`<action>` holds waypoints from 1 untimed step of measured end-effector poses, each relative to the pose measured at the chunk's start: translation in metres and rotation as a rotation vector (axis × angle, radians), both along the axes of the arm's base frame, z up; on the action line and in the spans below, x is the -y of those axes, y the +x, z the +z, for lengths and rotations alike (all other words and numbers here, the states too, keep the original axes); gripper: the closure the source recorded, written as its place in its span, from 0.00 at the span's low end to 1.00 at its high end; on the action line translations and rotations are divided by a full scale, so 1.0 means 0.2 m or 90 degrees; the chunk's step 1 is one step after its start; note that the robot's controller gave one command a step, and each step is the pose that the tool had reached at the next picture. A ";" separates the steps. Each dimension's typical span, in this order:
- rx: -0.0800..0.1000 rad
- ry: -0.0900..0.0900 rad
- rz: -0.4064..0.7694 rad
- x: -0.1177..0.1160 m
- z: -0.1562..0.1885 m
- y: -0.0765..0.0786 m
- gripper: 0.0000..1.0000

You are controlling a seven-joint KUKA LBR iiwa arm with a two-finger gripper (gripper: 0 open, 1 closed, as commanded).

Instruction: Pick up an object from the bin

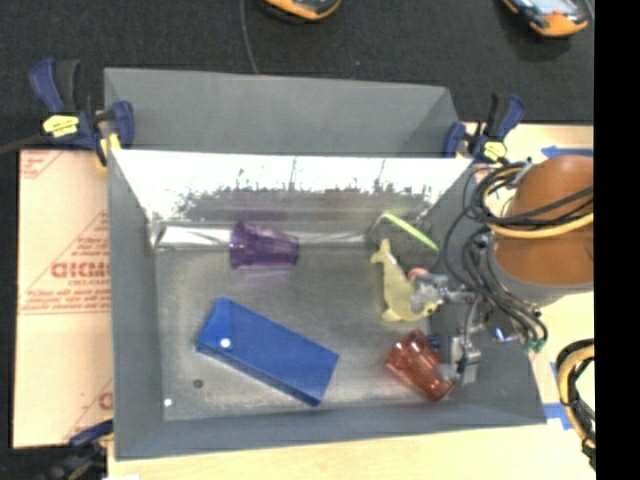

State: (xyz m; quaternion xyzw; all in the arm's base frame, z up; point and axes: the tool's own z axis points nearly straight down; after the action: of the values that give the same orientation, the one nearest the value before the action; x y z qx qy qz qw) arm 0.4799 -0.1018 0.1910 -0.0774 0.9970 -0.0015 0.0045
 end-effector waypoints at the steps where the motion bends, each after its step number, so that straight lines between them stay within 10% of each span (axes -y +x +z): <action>1: 0.003 -0.001 0.001 -0.06 -0.32 0.01 0.00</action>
Offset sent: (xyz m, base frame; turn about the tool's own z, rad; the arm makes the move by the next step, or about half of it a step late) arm 0.0107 0.0281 -0.0716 0.3671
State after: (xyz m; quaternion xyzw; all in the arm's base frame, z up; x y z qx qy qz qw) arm 0.4825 -0.0906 0.1265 -0.0781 0.9969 -0.0025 0.0064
